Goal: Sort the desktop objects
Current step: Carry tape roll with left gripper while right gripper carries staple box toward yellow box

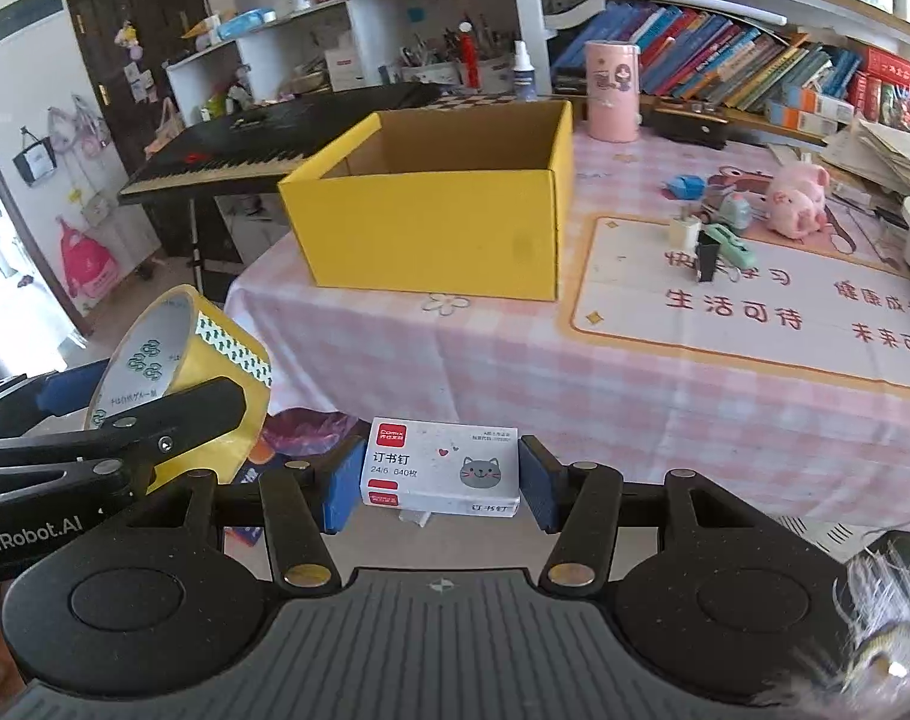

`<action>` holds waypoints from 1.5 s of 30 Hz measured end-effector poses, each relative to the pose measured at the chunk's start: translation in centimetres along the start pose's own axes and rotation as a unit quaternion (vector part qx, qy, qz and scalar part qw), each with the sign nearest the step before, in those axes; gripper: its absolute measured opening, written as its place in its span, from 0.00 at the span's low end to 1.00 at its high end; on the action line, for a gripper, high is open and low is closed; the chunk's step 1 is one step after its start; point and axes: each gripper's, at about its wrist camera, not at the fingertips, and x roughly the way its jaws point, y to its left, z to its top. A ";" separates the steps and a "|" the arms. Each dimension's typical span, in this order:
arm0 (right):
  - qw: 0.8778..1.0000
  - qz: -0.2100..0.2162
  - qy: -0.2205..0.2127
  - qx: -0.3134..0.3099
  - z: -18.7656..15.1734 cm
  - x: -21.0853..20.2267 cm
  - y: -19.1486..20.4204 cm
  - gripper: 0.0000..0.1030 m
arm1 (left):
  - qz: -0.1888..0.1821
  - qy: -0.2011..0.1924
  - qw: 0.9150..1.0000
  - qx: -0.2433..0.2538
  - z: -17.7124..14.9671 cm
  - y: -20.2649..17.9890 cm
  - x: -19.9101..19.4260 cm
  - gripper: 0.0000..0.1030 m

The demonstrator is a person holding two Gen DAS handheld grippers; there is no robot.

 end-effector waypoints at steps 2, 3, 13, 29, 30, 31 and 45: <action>1.000 0.006 -0.001 -0.003 0.1 0.2 0.5 0.50 | 0.006 0.001 1.000 -0.001 -0.1 0.4 -0.1 0.81; 1.000 0.009 0.000 -0.005 0.1 0.3 0.7 0.50 | 0.009 0.001 1.000 -0.002 -0.1 0.6 -0.2 0.81; 0.999 0.035 0.004 -0.025 0.7 1.2 2.8 0.50 | 0.033 -0.002 0.999 -0.014 0.1 2.4 -0.7 0.81; 0.999 0.026 -0.003 -0.020 0.4 1.1 2.4 0.50 | 0.007 0.002 1.000 -0.005 0.7 2.1 0.2 0.81; 1.000 0.024 -0.004 -0.019 0.4 1.1 2.4 0.50 | 0.004 0.000 1.000 -0.003 0.8 2.1 0.3 0.81; 1.000 0.023 -0.005 -0.019 0.4 1.0 2.4 0.50 | 0.003 -0.001 1.000 -0.002 0.9 2.0 0.3 0.81; 0.998 0.008 -0.042 -0.051 1.5 0.5 3.1 0.50 | -0.010 -0.013 1.000 -0.012 2.0 2.1 1.5 0.81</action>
